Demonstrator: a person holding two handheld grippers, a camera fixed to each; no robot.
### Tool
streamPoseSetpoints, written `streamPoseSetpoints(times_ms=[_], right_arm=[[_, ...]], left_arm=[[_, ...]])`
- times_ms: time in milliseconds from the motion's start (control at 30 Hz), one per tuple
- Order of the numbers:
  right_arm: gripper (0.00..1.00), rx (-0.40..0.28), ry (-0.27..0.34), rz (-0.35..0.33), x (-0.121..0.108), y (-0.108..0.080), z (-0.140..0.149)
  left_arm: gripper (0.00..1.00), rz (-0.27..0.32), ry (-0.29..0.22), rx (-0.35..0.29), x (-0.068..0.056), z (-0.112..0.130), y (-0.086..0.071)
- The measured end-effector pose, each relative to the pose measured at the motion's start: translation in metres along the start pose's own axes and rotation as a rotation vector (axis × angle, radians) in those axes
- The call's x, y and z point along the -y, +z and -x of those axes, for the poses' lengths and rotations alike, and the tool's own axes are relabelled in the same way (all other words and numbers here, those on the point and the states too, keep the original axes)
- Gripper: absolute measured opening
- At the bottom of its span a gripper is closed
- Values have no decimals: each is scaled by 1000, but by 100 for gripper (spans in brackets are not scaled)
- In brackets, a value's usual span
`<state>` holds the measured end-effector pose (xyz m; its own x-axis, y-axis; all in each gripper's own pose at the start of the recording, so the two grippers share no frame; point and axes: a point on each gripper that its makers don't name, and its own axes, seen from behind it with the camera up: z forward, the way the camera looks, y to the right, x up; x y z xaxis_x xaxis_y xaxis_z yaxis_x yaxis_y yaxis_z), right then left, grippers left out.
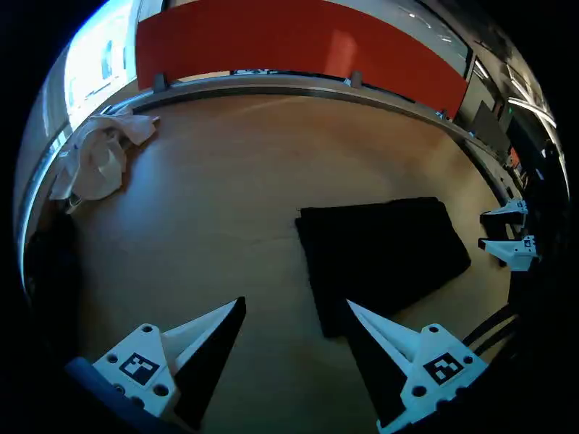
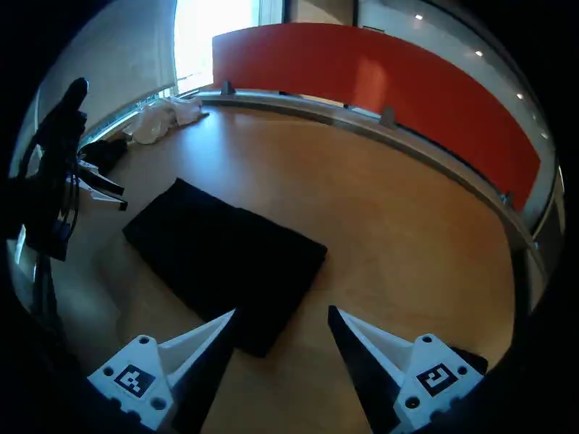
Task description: Fold towel
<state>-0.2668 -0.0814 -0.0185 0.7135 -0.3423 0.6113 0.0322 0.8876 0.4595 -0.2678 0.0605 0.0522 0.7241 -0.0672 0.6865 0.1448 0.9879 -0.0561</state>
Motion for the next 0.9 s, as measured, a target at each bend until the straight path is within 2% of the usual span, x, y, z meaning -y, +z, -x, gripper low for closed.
streamPoseSetpoints(times_ms=[300,600,733,900], right_arm=[[89,14,-31,-39,7,2,8],[88,60,-123,-105,15,4,24],[82,82,-163,-136,17,3,30],[68,116,-208,-159,16,4,39]], left_arm=[[92,-23,-25,-2,6,11,-11],[92,-52,-45,-15,16,20,-29],[92,-66,-56,-18,19,26,-38],[92,-79,-76,-21,24,34,-49]])
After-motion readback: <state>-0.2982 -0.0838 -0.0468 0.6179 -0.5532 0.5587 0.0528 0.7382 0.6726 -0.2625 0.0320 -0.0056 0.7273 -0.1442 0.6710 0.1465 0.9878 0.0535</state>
